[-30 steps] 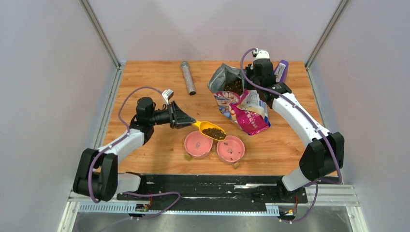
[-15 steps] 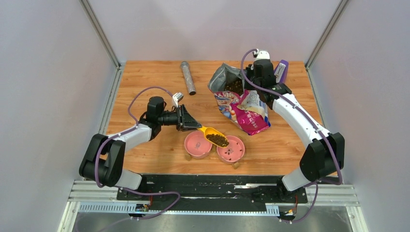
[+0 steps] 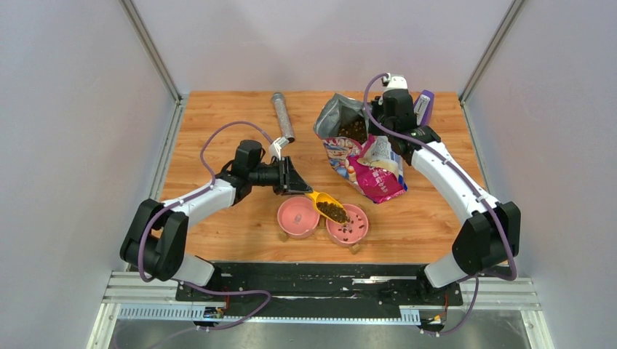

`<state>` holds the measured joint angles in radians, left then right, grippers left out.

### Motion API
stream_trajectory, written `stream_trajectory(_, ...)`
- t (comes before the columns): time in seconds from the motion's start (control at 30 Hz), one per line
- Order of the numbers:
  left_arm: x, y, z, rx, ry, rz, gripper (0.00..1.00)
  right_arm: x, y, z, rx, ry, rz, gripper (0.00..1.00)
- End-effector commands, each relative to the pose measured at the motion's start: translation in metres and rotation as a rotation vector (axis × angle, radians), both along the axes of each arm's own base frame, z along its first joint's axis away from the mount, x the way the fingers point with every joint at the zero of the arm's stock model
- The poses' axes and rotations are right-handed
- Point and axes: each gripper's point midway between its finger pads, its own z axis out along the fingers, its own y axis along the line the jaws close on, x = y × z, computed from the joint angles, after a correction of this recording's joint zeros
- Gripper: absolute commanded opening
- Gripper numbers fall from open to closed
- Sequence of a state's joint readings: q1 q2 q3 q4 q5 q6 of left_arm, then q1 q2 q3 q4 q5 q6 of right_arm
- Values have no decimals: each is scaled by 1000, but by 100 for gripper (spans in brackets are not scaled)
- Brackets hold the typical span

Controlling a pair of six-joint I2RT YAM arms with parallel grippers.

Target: Serve the pet food

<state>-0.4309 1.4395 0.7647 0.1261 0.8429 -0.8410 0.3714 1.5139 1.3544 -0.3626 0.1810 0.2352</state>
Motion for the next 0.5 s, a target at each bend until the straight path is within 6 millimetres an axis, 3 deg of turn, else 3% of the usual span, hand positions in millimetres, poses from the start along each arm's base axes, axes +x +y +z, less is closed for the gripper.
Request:
stream_trajectory(0.0,8,4,10,74,-100,39,0,-12,-15,-2,-21,26,-37,0)
stream_trajectory(0.47,-2,-6,29,220,-237,-1,0,-16,-16,-8,-8,43,-51,0)
